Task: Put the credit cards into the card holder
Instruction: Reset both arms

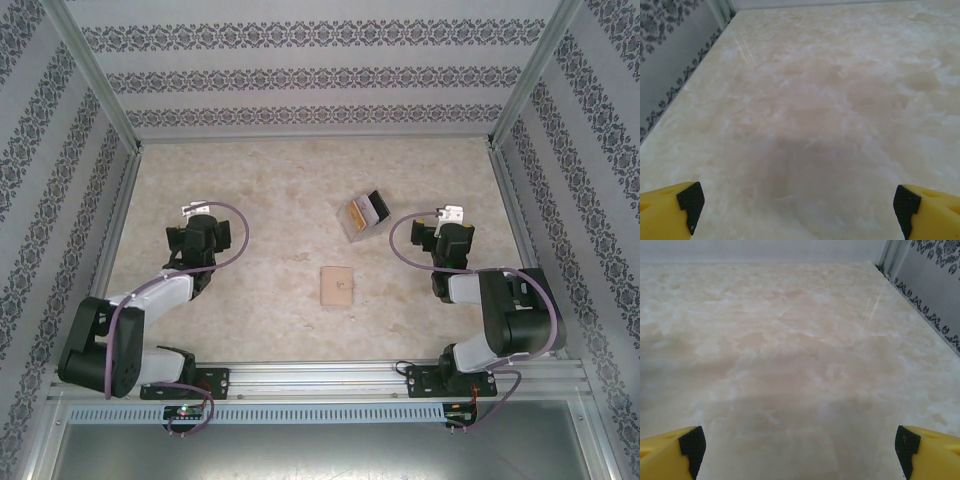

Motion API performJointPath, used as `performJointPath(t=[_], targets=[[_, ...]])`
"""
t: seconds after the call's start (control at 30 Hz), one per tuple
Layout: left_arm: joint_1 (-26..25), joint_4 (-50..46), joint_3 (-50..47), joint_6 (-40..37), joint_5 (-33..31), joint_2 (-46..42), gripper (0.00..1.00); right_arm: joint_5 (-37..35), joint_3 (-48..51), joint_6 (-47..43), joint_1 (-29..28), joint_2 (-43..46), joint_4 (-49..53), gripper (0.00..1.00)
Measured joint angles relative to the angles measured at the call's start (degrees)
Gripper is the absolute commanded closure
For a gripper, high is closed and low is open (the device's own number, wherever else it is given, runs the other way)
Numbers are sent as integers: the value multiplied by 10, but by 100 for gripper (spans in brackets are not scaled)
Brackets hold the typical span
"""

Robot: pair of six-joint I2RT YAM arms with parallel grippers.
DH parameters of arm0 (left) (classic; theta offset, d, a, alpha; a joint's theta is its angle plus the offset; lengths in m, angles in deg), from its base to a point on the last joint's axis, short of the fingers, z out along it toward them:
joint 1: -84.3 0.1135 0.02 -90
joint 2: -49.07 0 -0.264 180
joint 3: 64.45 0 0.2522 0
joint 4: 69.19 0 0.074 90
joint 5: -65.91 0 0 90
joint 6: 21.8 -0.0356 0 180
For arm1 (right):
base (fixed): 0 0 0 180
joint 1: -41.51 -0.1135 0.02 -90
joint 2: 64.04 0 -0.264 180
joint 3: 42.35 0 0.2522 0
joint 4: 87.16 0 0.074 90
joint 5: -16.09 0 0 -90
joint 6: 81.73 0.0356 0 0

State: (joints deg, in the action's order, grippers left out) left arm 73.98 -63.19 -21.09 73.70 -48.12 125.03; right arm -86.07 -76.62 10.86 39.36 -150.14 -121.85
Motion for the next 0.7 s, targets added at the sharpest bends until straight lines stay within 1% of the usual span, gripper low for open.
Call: performJointPath(t=[0.17,0.23,0.3,0.33,0.4,0.53,0.7], targets=[[31,85,-11,-39,57,33,0,-8,0,1,-4,0,-17,2],[49,147,-37,-40,79,48,1,-9,0,1,-4,0,-18,2],[67,240,-80,-40,105,90,1,-11,0,1,-4,0,-20,2],[73,265,-94,-40,116,115,1,-11,0,1,-4,0,-21,2],[83,248,-99,-40,137,142,1,-13,0,1,-4,0,-22,2],[89,258,-82,-38,156,143,1,-15,0,1,-4,0,-24,2],[89,270,-73,-38,166,143,1,-15,0,1,-4,0,-24,2]])
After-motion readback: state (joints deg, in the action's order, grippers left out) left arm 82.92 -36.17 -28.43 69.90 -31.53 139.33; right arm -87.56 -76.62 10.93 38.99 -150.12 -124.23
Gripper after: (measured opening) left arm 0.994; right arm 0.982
